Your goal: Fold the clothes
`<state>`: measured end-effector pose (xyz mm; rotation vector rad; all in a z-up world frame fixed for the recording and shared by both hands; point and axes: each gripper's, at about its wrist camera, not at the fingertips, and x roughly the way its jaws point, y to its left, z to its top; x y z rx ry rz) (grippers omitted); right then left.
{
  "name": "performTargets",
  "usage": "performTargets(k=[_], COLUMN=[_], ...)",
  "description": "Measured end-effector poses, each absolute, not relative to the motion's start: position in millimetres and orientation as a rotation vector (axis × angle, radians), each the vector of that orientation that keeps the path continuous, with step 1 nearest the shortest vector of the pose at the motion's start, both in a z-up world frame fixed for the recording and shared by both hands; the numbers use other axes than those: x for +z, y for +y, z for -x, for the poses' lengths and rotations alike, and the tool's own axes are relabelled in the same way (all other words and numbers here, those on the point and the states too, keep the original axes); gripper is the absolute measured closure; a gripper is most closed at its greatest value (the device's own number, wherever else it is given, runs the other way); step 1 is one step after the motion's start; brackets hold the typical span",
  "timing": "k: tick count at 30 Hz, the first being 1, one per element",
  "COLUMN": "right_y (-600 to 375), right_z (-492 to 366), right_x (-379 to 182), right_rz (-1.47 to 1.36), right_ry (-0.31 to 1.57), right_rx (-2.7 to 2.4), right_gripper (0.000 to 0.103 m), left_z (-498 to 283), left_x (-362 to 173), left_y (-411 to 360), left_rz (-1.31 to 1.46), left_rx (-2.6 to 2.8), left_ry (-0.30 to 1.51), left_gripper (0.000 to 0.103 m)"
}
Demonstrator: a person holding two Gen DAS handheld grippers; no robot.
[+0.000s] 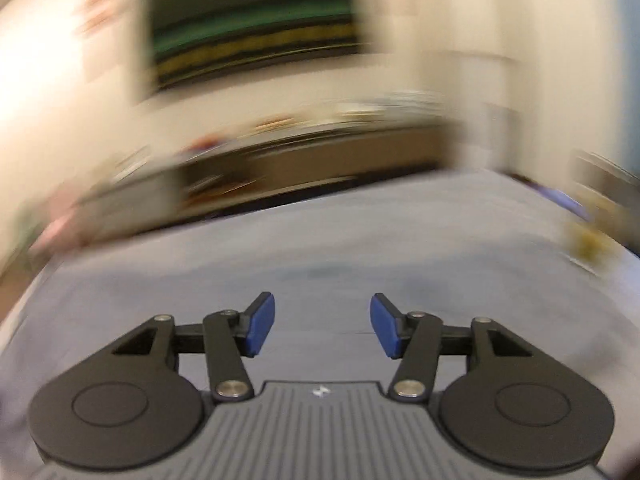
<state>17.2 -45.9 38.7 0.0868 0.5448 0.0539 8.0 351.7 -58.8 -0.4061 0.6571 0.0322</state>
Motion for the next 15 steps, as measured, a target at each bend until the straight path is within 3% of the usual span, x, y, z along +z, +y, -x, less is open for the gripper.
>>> performTargets(k=[3,5,7,10,12,14,15], right_y=[62,122,170,214,219,221,219], right_z=[-40,-50,-58,-74,-87,-101,-106], right_x=[40,34,23,-5,-18,-31,-34], right_rz=[0.14,0.296,0.426,0.575,0.608,0.631,0.615], right_ry=[0.575,0.567,0.559,0.583,0.627,0.68,0.71], right_rx=[0.365,0.499,0.581,0.607,0.576,0.544,0.537], right_gripper=[0.034,0.029,0.024,0.025,0.036,0.088,0.098], left_z=[-13,-36,-65,-118,-147,-164,-170], left_x=[-31,-25,-27,-44,-58,-69,-73], left_y=[376,398,420,448,460,461,461], left_rz=[0.332,0.272,0.226,0.195,0.189,0.187,0.189], left_rx=[0.026,0.025,0.013,-0.037,-0.087,-0.155,-0.194], left_ry=[0.592,0.608,0.645,0.733,0.79,0.818,0.822], left_gripper=[0.046,0.028,0.027,0.028,0.028,0.029,0.029])
